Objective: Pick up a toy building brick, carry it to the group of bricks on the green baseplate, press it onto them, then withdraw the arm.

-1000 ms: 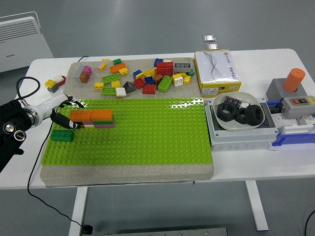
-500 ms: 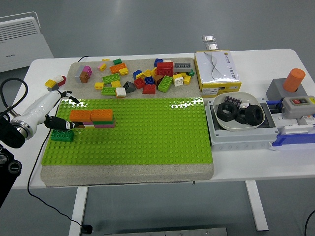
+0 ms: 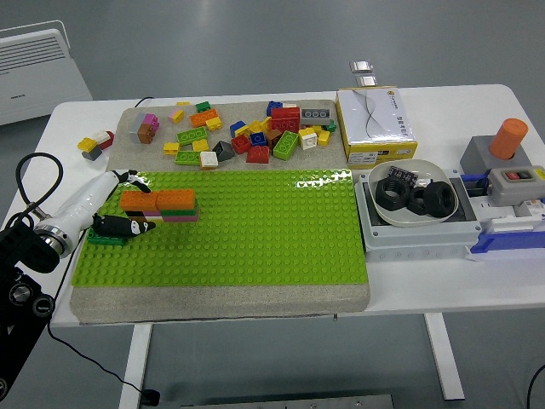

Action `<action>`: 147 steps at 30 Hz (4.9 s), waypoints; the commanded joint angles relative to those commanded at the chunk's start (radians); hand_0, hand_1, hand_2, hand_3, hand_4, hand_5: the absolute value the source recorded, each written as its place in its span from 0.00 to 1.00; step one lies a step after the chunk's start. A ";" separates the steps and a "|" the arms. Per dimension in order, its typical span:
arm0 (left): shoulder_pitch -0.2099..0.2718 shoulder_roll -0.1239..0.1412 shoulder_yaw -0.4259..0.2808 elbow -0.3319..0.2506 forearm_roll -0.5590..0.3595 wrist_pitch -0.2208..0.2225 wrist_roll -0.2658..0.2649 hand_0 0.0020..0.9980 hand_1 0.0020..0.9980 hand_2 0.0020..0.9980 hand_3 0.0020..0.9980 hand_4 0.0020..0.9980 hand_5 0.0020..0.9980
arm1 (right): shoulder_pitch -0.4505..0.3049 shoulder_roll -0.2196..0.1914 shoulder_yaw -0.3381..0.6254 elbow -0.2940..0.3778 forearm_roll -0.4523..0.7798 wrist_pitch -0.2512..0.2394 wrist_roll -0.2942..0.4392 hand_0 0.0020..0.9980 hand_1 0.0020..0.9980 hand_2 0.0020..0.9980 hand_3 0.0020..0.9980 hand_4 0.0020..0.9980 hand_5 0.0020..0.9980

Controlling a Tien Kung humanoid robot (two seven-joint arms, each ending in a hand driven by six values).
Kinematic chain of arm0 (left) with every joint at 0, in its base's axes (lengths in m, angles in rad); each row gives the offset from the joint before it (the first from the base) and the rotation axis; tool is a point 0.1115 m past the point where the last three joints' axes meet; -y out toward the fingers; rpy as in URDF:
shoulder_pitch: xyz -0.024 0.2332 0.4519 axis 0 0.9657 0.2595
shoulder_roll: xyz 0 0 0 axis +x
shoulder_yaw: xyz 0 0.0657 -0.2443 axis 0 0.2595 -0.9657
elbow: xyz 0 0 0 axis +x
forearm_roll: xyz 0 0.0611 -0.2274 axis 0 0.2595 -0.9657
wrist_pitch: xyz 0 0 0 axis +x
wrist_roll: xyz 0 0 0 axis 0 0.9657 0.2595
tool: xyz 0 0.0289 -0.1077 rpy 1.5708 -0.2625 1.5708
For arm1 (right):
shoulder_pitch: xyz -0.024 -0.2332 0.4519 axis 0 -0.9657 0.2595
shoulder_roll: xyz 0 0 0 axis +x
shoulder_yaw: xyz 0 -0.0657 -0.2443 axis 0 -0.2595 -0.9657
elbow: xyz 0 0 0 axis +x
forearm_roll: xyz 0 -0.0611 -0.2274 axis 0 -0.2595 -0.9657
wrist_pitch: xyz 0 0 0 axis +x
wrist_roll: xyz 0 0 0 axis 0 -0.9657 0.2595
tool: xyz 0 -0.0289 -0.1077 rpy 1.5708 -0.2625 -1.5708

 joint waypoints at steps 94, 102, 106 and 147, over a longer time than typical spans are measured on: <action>-0.104 -0.057 -0.005 0.281 -0.033 0.022 -0.048 0.98 0.98 0.97 0.62 0.94 0.23 | -0.001 0.002 -0.050 0.000 0.049 -0.007 -0.004 0.68 0.67 0.68 0.77 0.93 1.00; -0.106 -0.052 -0.012 0.270 -0.033 0.027 -0.056 0.97 0.98 0.97 0.62 0.94 0.22 | -0.004 0.004 -0.052 0.000 0.052 -0.008 -0.004 0.68 0.67 0.68 0.77 0.93 1.00; -0.106 -0.048 -0.014 0.259 -0.035 0.029 -0.058 0.97 0.98 0.97 0.61 0.93 0.22 | -0.006 0.005 -0.051 0.000 0.051 -0.008 -0.005 0.69 0.67 0.68 0.77 0.93 1.00; -0.012 -0.020 -0.023 0.095 0.123 0.109 -0.053 0.96 0.97 0.96 0.65 1.00 0.53 | -0.007 0.001 -0.049 0.000 0.047 -0.011 -0.005 0.69 0.67 0.68 0.77 0.94 1.00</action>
